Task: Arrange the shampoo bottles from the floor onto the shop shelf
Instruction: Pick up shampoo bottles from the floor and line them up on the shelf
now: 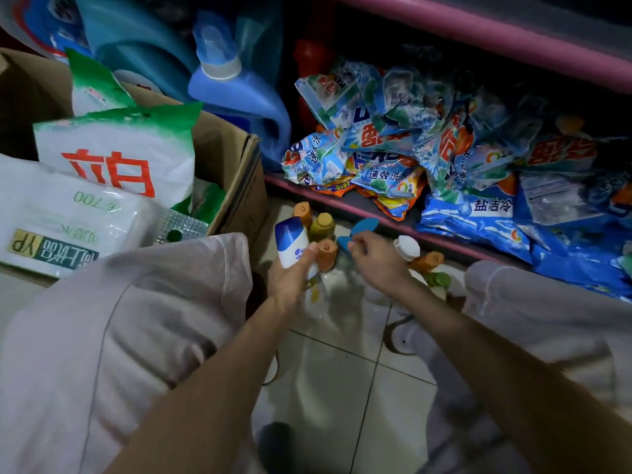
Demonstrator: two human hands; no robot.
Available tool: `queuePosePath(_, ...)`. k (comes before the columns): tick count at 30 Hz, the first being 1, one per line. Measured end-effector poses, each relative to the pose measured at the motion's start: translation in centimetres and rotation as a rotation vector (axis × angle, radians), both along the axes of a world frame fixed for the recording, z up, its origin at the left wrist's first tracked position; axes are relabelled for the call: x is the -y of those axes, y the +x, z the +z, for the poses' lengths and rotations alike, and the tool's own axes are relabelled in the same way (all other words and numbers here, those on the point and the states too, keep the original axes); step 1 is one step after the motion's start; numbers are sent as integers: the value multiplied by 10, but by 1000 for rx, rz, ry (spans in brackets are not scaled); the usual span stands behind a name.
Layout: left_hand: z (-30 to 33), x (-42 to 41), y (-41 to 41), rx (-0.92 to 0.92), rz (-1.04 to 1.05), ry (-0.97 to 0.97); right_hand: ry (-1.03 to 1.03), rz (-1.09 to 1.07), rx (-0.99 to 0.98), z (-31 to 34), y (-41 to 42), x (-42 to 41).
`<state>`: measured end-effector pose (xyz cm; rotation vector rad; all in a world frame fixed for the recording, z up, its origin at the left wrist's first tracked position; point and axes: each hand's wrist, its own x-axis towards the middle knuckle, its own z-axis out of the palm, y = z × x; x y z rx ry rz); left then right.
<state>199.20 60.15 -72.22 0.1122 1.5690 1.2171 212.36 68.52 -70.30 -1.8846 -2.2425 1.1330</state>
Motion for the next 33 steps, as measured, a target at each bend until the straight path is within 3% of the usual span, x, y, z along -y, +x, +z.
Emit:
queuePosePath(5, -19, -3, -8, 93, 80, 7, 99, 168, 76, -30, -22, -5)
queuePosePath(9, -32, -2, -11, 114, 104, -54, 230, 122, 414, -34, -17, -13)
queuePosePath(11, -36, 0, -10, 110, 99, -77, 151, -4, 563, -25, -5, -21)
queuePosePath(13, -37, 2, -6, 106, 94, -91, 163, 33, 631, -17, 4, -25)
queuePosePath(16, -37, 5, -1, 89, 118, -113, 254, 292, 435, -15, -8, -18)
queuePosePath(19, -35, 9, 1, 80, 132, -104, 99, 404, 215, -25, -39, -5)
queuePosePath(23, -38, 16, -6, 91, 130, -113, -5, 428, 321, -44, -56, 1)
queuePosePath(33, -50, 17, -15, 52, 193, -138, 154, 434, 545, -68, -65, -7)
